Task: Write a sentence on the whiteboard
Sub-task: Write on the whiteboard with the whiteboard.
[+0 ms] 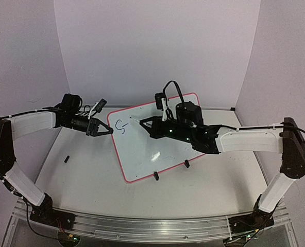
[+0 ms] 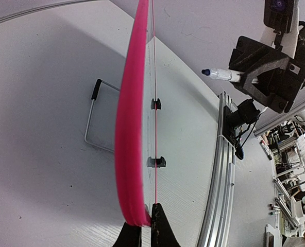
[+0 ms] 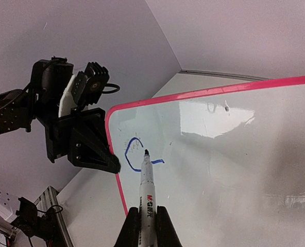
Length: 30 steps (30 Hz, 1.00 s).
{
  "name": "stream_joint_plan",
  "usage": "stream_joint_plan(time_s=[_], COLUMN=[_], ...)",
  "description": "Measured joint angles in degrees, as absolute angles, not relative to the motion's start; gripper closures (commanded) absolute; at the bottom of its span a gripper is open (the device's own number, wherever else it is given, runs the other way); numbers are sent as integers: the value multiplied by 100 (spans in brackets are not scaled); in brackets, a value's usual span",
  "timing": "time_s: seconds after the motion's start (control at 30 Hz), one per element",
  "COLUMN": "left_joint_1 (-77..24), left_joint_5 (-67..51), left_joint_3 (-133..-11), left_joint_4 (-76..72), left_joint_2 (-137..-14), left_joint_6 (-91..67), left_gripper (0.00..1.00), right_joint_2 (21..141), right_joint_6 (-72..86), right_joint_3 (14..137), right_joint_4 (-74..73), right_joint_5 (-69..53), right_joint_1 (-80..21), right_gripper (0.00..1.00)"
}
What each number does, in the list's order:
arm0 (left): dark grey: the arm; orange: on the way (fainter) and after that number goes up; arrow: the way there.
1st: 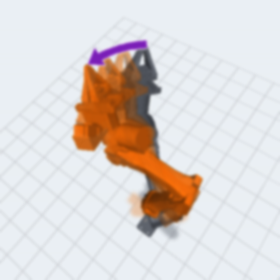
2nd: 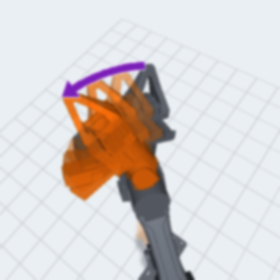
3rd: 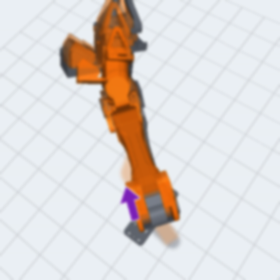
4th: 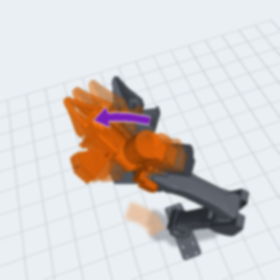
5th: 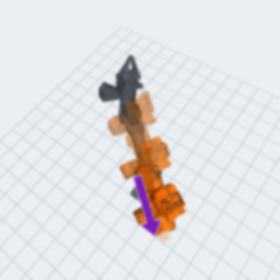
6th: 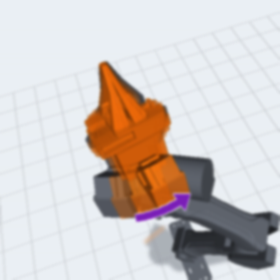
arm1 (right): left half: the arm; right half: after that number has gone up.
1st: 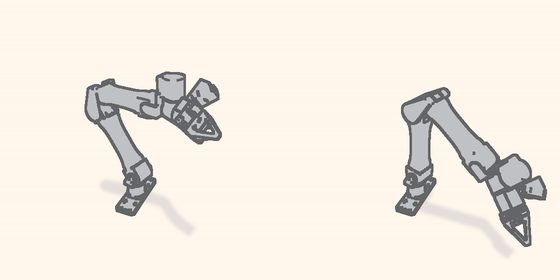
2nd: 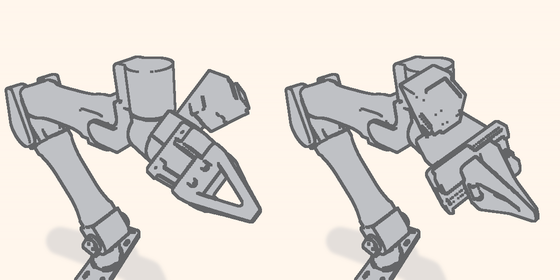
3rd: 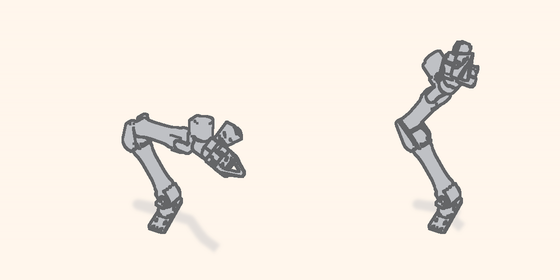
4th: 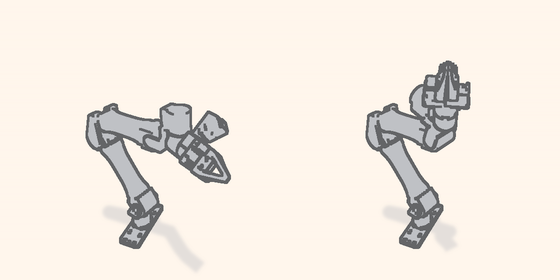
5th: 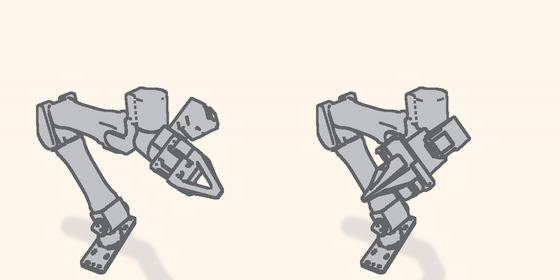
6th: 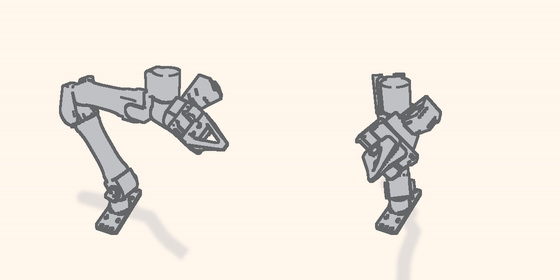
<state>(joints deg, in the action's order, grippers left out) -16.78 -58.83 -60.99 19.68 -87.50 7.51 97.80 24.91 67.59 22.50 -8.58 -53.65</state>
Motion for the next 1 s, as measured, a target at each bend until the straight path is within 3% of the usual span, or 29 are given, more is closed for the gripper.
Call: stream_joint_plan(time_s=[1.0], left_joint_1=[-1678], left_joint_5=[-5872], left_joint_3=[-6114], left_joint_4=[2016], left_joint_2=[-8750], left_joint_6=[775], left_gripper=[100], right_joint_2=[10602], right_joint_6=[2209], right_joint_3=[7725], right_joint_4=[1820], right_joint_5=[-1166], right_joint_1=[-5328], right_gripper=[100])
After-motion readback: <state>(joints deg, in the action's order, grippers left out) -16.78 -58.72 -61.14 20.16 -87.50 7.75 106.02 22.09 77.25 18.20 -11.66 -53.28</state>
